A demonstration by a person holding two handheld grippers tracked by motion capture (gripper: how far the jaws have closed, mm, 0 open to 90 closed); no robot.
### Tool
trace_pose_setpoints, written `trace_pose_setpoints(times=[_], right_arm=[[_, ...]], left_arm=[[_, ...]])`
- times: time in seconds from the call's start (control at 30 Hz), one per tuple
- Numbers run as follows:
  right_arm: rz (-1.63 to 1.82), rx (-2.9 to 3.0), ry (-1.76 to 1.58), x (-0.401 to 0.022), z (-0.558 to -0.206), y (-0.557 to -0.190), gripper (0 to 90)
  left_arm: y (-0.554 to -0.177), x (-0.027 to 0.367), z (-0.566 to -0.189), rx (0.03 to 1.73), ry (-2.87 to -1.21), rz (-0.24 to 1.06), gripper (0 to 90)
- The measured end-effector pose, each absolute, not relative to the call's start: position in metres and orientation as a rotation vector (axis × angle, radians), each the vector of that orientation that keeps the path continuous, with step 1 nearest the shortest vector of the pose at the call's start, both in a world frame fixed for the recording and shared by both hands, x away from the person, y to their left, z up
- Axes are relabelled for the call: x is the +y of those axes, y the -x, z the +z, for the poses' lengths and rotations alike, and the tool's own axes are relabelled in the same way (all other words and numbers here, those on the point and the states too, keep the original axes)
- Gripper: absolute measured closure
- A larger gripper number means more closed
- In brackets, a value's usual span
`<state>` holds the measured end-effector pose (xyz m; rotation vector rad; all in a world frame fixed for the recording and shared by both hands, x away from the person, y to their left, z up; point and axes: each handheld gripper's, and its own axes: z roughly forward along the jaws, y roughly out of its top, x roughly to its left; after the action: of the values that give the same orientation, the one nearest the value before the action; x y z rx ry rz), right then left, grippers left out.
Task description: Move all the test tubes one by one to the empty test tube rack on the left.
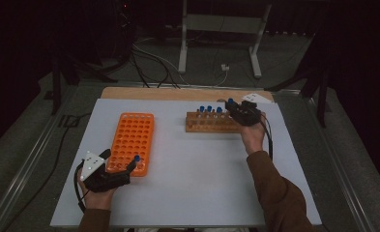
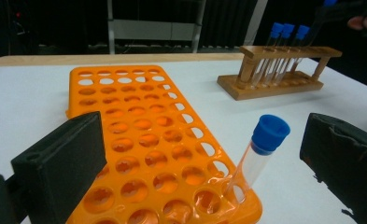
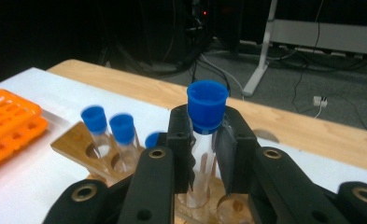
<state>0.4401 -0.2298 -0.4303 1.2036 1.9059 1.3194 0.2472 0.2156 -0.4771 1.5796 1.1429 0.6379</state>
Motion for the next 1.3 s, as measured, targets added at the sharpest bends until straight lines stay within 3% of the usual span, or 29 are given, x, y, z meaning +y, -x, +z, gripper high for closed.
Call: trace_pose_setpoints(times=[0.33,0.67,1.3], right_arm=[[1.36,1.901,-1.151,-0.237,-0.406,-0.428,77.2],[1.379,1.956,-1.109,-0.231,-0.397,-0.414,77.2],[1.437,2.123,-1.055,-0.198,-0.4,-0.384,77.0]], left_arm=[[-0.248,0.21,-0.474,1.143,-1.582,0.673,1.2],[-0.246,0.198,-0.442,1.083,-1.555,0.705,1.2],[-0.272,0.125,-0.411,0.958,-1.638,0.689,1.3]])
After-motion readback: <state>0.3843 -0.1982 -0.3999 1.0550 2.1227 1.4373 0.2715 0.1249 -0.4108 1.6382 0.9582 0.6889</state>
